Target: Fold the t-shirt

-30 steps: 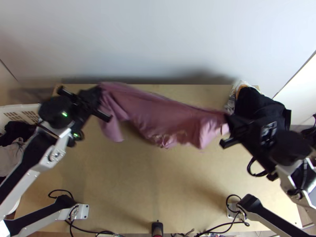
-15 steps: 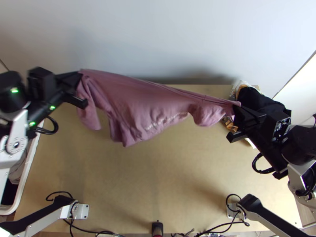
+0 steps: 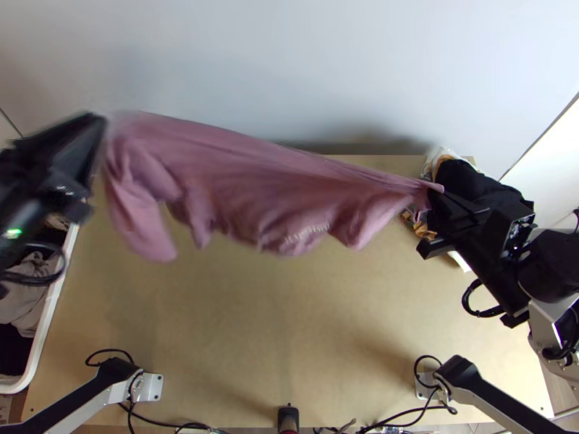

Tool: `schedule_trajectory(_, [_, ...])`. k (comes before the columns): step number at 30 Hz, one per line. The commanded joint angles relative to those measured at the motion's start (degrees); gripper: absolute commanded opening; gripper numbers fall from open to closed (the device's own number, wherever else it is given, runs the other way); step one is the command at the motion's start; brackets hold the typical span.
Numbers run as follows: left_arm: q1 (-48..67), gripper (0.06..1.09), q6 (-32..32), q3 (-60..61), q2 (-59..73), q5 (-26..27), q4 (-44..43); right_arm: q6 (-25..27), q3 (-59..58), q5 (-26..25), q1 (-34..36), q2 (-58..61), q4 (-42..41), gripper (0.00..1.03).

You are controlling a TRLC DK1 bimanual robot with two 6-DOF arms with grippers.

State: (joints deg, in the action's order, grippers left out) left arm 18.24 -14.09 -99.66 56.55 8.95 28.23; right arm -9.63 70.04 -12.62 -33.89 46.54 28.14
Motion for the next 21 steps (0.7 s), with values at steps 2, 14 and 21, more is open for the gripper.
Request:
schedule_trajectory(2, [-4.2,1.04,-7.4,-2.2,-0.5,0.5,1.0,-0.7,-0.8,0.4,0.0,-0.3,-0.1,0.03])
schedule_trajectory(14, [-17.8,1.04,-5.3,7.0,5.3,6.5,2.9,-1.1,-2.2,0.1,-0.4,-3.3,1.7,0.03])
schedule_trajectory(21, [12.0,1.04,8.2,30.1,-4.1,-4.6,-1.1,-1.1,-2.2,-0.1,-0.5,-3.7,2.4,0.03])
